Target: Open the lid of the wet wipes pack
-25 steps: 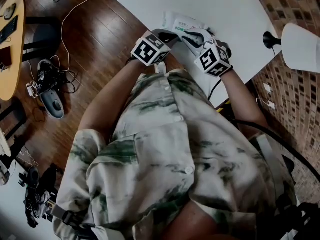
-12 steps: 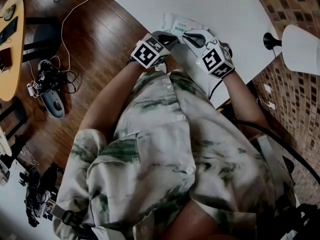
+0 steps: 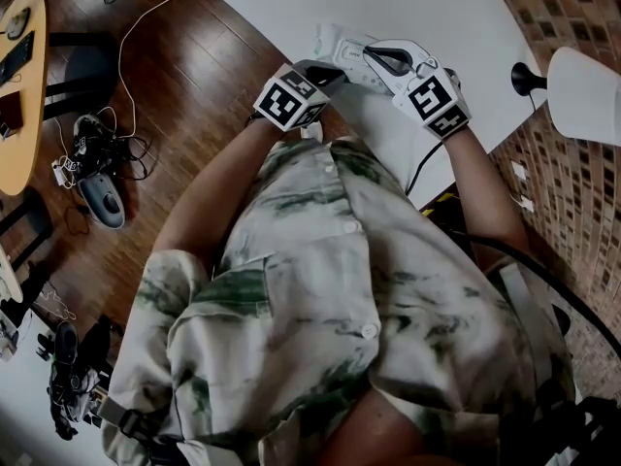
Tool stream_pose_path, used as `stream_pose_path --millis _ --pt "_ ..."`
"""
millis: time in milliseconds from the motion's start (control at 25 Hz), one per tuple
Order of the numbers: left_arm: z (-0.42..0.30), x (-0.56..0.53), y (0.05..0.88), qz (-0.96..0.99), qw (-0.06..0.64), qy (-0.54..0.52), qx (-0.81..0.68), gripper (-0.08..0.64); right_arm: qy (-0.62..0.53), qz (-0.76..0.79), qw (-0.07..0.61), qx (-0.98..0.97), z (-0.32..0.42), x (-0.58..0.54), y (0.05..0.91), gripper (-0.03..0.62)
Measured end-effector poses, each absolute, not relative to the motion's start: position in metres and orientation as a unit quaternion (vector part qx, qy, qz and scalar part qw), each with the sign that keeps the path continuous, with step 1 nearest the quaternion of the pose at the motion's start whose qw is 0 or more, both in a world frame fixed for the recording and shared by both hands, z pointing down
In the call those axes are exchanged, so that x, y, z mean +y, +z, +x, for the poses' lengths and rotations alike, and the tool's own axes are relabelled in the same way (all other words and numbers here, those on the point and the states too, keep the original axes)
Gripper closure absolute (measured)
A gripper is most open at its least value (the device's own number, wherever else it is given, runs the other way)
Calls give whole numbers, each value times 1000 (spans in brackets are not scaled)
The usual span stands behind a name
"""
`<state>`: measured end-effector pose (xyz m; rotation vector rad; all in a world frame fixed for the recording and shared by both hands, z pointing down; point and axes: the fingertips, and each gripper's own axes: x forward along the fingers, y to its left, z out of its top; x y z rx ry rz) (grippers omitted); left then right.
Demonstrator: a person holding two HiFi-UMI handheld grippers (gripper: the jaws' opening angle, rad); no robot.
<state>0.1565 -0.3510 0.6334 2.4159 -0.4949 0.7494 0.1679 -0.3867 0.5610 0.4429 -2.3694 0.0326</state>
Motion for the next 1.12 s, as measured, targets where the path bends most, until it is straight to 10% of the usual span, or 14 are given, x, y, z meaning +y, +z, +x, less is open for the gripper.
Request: stream_pose_path --millis 1120 --pt "155 -352 631 899 284 277 -184 560 257 208 250 -910 202 -478 623 574"
